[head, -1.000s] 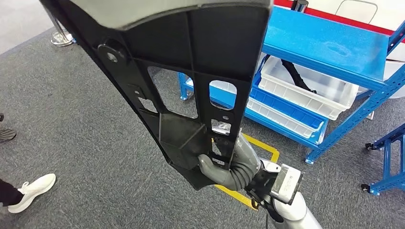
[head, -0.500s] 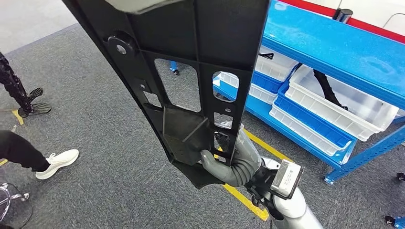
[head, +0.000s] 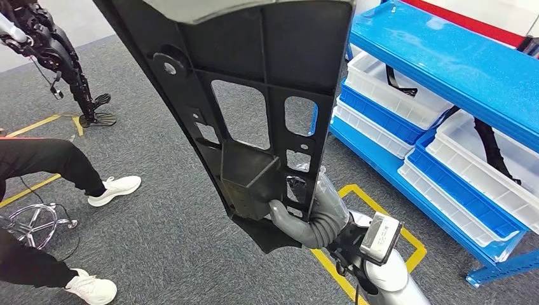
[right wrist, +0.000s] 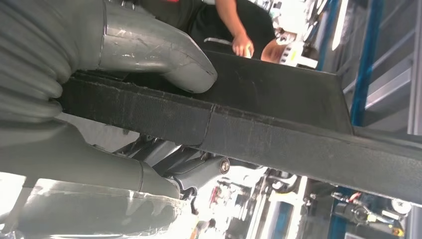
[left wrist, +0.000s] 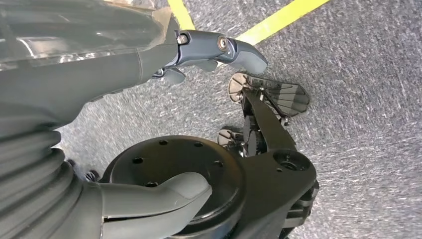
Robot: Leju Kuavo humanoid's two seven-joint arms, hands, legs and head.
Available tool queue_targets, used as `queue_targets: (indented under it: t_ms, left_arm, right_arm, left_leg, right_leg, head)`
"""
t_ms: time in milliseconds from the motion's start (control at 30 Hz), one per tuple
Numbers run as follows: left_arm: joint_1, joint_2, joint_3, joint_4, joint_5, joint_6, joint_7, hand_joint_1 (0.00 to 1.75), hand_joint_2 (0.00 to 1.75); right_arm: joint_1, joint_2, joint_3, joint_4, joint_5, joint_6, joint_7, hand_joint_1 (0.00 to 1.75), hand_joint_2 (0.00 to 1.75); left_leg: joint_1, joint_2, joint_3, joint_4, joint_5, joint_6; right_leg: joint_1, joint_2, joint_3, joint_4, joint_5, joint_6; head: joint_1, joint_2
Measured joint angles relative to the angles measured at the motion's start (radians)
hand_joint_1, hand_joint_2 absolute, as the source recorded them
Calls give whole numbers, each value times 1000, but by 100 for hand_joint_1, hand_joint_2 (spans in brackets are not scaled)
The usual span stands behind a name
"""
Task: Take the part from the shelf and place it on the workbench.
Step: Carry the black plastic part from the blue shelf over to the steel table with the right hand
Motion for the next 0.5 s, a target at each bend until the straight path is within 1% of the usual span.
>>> queue_targets:
  t_ms: [33,67,100,133,167,200,233,267,300,333,367,400,433,467,500]
  left_arm:
    - [1,0,0,0,1,2,0,0,175]
    - [3,0,0,1,4,8,2,0,175]
    - [5,0,0,1,10,20,1,0,175]
    - [6,-2,0,1,16,34,-2,0,175]
    - [5,-5,0,-1,22,44,-9,0,175]
    - [3,-7,0,-6,22,45,-19,0,175]
    - [0,-10,0,-13,18,38,-30,0,175]
    - [-3,-13,-1,-21,9,26,-39,0,175]
    - [-5,-17,-3,-30,1,16,-46,0,175]
    - [-7,-22,-5,-38,-4,8,-50,0,175]
    - [-8,-27,-7,-44,-6,4,-52,0,175]
    - [-8,-32,-9,-49,-6,3,-53,0,175]
    - [-9,-36,-10,-53,-5,2,-52,0,175]
    - [-11,-38,-11,-56,-5,1,-52,0,175]
    - [-13,-39,-12,-57,-5,-1,-52,0,175]
  right_arm:
    - [0,0,0,0,0,0,0,175,175]
    - [-1,1,0,0,0,-1,0,175,175]
    - [-1,3,-1,0,0,-1,0,175,175]
    - [-2,5,0,0,0,-2,0,175,175]
    - [-2,7,0,0,-1,-3,1,175,175]
    - [-2,8,0,0,-2,-4,1,175,175]
    - [-2,9,0,1,-5,-5,2,175,175]
    - [-2,9,0,2,-7,-5,3,175,175]
    - [-3,10,1,3,-8,-5,3,175,175]
    - [-4,12,2,5,-9,-5,4,175,175]
    - [-6,13,3,7,-9,-5,4,175,175]
    - [-10,16,4,8,-9,-5,4,175,175]
    - [-14,18,5,9,-9,-5,4,175,175]
    - [-19,19,7,10,-10,-5,4,175,175]
    - [-24,20,8,12,-10,-5,4,175,175]
  left_leg:
    - [1,-9,-5,1,2,-8]
    - [3,-18,-9,-2,6,-15]
    - [5,-17,-12,0,6,-20]
    - [5,1,-21,15,-5,-25]
    - [5,28,-38,51,-27,-28]
    - [5,62,-64,106,-59,-32]
    - [6,89,-97,177,-95,-35]
    - [8,102,-127,241,-121,-38]
    - [10,108,-145,280,-131,-39]
    - [10,111,-144,284,-125,-39]
    - [10,117,-120,245,-101,-38]
    - [10,130,-80,176,-70,-34]
    - [6,155,-41,106,-48,-30]
    - [1,174,-11,51,-32,-23]
    - [-5,187,3,20,-27,-16]
  right_leg:
    - [3,-4,1,-3,1,-10]
    - [3,-14,2,-4,4,-19]
    - [3,-24,3,-5,8,-26]
    - [1,-35,3,-7,10,-34]
    - [-1,-47,3,-9,12,-41]
    - [1,-60,3,-9,12,-46]
    - [5,-73,2,-9,12,-50]
    - [8,-88,1,-9,11,-51]
    - [10,-102,0,-9,10,-52]
    - [12,-116,0,-9,10,-52]
    - [12,-128,1,-9,9,-52]
    - [13,-139,2,-9,9,-52]
    - [16,-147,3,-9,7,-51]
    - [20,-156,3,-9,6,-49]
    - [23,-164,4,-8,4,-45]
  head:
    - [0,0]
    - [0,0]
    - [-1,0]
    - [-2,0]
    - [-4,0]
    - [-6,0]
    - [-7,0]
    - [-7,0]
    - [-7,0]
    - [-7,0]
    - [-7,0]
    - [-7,0]
    - [-7,0]
    - [-6,0]
    - [-6,0]
